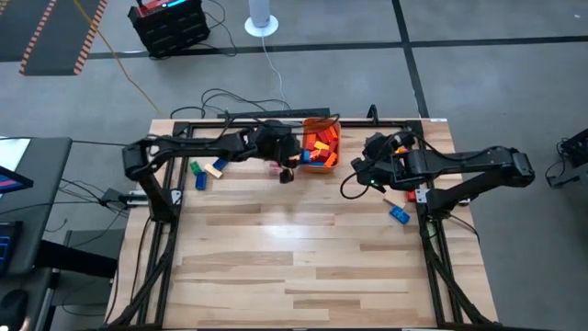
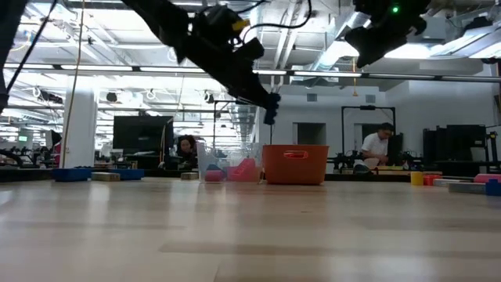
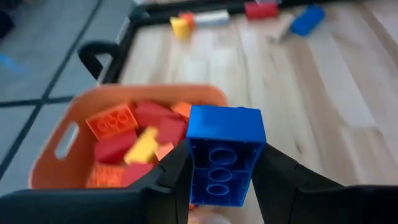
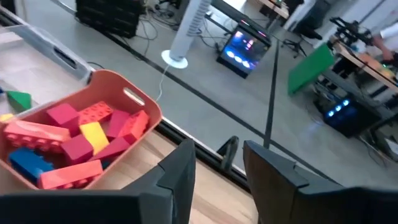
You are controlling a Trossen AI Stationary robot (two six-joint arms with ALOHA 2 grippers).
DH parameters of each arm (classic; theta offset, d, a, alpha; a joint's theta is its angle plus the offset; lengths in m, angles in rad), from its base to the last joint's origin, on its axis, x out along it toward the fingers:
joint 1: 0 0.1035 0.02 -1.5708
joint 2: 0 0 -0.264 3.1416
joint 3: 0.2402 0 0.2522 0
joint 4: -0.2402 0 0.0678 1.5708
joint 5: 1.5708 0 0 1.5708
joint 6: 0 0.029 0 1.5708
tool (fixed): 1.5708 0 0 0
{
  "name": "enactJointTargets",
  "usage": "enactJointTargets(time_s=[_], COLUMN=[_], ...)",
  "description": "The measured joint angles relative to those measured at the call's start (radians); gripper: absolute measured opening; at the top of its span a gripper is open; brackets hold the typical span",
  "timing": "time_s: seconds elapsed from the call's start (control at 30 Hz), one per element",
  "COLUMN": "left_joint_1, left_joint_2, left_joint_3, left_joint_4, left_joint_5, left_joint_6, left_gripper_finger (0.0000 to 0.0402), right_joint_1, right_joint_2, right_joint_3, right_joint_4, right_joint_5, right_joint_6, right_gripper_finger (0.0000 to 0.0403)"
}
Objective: Sort blocks by size
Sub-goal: Put the blue rectangle game piece into the orange bin
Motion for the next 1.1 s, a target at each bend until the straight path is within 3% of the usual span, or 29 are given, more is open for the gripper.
enactJointTargets(time_s=[0.17,0.3,0.5,0.67,0.77,0.93,1.1], left_joint_1=[0.033,0.04,0.041,0.045,0.054,0.111,0.246], left_joint_2=[0.092,0.156,0.148,0.045,-0.037,-0.191,-0.283], left_joint_3=[0.0,-0.001,0.001,0.001,0.001,-0.002,-0.107], left_joint_4=[0.177,0.225,0.225,0.088,-0.055,-0.453,-0.72], left_joint_5=[0.032,0.031,0.028,0.014,-0.024,-0.176,-0.19], left_joint_6=[-0.034,-0.084,-0.088,-0.048,-0.02,0.042,-0.111], left_gripper_finger=[0.0121,0.0123,0.0234,0.0277,0.0276,0.026,0.0251], right_joint_1=[-0.001,-0.001,-0.001,0.005,0.009,0.022,0.023], right_joint_2=[0.0,0.0,0.0,0.0,0.0,0.0,0.0], right_joint_3=[0.0,0.0,0.0,0.0,0.0,0.0,0.0], right_joint_4=[-0.076,-0.093,-0.093,-0.093,-0.092,-0.089,-0.029], right_joint_5=[0.03,0.047,0.048,0.048,0.048,0.048,0.048], right_joint_6=[0.073,0.1,0.102,0.102,0.102,0.101,0.05], right_gripper_finger=[0.0163,0.0163,0.0163,0.0163,0.0163,0.0163,0.0163])
